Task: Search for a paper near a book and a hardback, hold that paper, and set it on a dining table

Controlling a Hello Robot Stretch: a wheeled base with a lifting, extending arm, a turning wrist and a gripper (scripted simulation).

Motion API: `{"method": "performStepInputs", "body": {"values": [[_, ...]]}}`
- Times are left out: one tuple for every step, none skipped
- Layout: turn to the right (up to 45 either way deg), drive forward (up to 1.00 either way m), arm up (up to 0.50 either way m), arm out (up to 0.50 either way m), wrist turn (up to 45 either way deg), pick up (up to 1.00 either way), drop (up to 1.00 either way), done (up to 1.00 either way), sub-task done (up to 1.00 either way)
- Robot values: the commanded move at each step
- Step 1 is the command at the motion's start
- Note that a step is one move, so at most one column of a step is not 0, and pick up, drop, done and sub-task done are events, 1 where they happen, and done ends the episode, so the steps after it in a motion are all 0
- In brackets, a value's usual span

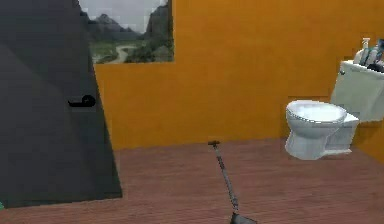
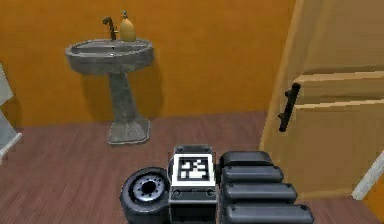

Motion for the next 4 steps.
{"method": "performStepInputs", "body": {"values": [[-39.0,0.0,0.0,0.0,0.0,0.0,0.0,0.0,0.0],[0.0,0.25,0.0,0.0,0.0,0.0,0.0,0.0,0.0],[-45.0,0.0,0.0,0.0,0.0,0.0,0.0,0.0,0.0],[-12.0,0.0,0.0,0.0,0.0,0.0,0.0,0.0,0.0]]}}
